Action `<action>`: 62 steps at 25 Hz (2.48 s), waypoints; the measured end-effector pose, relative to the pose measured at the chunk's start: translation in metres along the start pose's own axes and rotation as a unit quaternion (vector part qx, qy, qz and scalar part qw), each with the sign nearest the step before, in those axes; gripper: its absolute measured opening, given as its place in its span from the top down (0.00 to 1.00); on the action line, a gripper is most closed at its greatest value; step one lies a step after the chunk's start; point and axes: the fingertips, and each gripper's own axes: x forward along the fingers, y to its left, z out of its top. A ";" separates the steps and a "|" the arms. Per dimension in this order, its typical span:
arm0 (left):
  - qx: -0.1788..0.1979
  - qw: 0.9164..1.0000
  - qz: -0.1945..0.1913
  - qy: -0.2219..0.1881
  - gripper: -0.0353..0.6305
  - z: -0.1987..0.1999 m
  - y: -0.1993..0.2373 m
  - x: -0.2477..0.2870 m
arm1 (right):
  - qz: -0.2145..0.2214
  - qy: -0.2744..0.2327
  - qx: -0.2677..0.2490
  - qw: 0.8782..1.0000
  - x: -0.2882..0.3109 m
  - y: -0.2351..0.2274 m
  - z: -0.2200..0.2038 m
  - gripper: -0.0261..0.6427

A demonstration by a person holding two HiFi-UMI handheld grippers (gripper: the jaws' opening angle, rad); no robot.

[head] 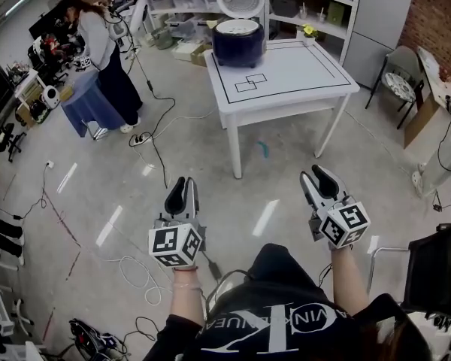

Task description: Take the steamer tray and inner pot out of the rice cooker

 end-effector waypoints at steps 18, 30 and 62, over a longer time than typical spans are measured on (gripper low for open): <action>0.001 1.000 0.002 0.010 0.78 0.006 0.041 0.142 | -0.010 -0.005 0.039 0.999 0.124 -0.090 0.006 0.72; -0.003 1.000 0.008 0.030 0.78 0.004 0.063 0.266 | -0.001 0.012 0.048 0.999 0.231 -0.164 0.011 0.72; -0.006 1.000 0.005 0.016 0.78 0.017 0.083 0.441 | 0.027 0.015 0.047 0.998 0.359 -0.252 0.023 0.72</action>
